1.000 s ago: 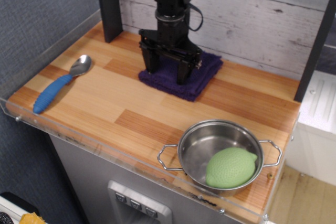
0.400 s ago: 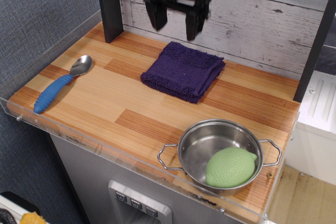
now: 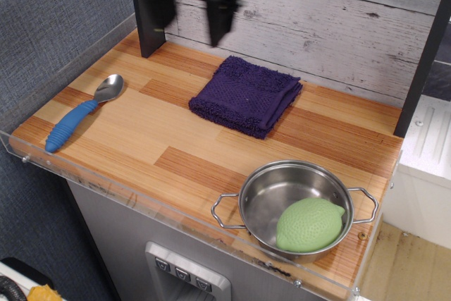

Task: Move the blue towel to the back of the board.

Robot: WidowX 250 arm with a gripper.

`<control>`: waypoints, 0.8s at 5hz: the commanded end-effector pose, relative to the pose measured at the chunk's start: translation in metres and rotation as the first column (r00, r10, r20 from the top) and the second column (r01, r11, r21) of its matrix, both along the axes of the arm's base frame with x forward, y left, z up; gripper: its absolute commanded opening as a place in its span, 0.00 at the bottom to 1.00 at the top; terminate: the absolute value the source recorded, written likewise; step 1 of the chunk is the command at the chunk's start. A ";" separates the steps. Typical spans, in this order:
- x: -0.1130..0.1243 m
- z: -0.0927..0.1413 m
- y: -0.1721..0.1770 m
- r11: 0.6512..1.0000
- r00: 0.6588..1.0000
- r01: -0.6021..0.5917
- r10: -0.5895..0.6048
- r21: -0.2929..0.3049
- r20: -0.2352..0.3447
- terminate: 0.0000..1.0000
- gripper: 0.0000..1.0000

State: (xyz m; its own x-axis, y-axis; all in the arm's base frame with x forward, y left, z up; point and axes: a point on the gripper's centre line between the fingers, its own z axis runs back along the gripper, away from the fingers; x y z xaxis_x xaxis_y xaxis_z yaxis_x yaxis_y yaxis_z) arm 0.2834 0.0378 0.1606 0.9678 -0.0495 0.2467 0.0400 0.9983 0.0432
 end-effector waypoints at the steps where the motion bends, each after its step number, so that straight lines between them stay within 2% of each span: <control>1: -0.049 -0.001 0.009 0.999 0.999 -0.031 0.031 0.035 -0.012 0.00 1.00; 3: -0.030 -0.028 0.002 0.999 0.995 0.021 -0.017 0.042 -0.094 0.00 1.00; 4: -0.030 -0.033 -0.003 0.997 0.992 0.064 -0.059 0.041 -0.111 0.00 1.00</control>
State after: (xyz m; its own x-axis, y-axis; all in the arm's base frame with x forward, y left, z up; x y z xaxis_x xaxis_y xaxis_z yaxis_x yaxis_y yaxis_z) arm 0.2517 0.0382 0.1175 0.9882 -0.1115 0.1049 0.1044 0.9920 0.0706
